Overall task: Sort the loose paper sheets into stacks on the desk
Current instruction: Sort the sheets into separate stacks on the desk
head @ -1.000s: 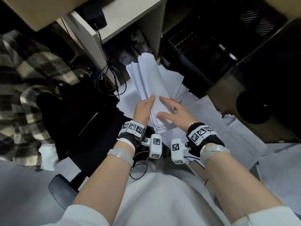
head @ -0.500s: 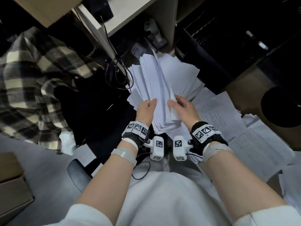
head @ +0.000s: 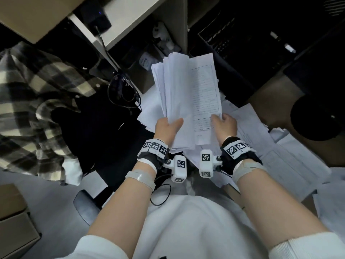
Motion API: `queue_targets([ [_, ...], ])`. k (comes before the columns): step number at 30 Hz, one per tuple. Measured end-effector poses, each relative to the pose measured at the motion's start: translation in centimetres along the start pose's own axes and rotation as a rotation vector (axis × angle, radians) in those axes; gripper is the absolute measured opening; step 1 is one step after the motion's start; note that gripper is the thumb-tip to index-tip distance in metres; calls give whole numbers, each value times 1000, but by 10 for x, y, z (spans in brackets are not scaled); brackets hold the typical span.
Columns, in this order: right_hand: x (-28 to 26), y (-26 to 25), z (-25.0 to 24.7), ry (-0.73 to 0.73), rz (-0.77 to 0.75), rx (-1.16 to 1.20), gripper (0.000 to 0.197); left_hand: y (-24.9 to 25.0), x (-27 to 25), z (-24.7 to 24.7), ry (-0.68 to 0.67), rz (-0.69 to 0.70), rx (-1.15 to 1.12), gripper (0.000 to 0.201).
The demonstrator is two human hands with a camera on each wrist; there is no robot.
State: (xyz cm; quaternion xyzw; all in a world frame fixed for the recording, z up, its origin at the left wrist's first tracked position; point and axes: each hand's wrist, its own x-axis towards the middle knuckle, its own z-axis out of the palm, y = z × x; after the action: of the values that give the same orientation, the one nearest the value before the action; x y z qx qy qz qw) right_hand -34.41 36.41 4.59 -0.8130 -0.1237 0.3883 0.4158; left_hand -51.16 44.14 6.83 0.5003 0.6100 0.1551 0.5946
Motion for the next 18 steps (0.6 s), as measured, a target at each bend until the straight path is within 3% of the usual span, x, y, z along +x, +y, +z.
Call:
queue_targets([
  [2, -6, 10, -13, 3, 47, 21, 19, 3, -3, 4, -97, 2, 12, 8],
  [6, -22, 29, -30, 89, 111, 34, 21, -7, -9, 20, -236, -21, 58, 23],
  [11, -48, 65, -47, 175, 254, 11, 23, -37, -19, 43, -230, -39, 57, 19],
  [18, -70, 102, -82, 375, 328, 17, 24, -49, -41, 81, -259, -25, 38, 18],
])
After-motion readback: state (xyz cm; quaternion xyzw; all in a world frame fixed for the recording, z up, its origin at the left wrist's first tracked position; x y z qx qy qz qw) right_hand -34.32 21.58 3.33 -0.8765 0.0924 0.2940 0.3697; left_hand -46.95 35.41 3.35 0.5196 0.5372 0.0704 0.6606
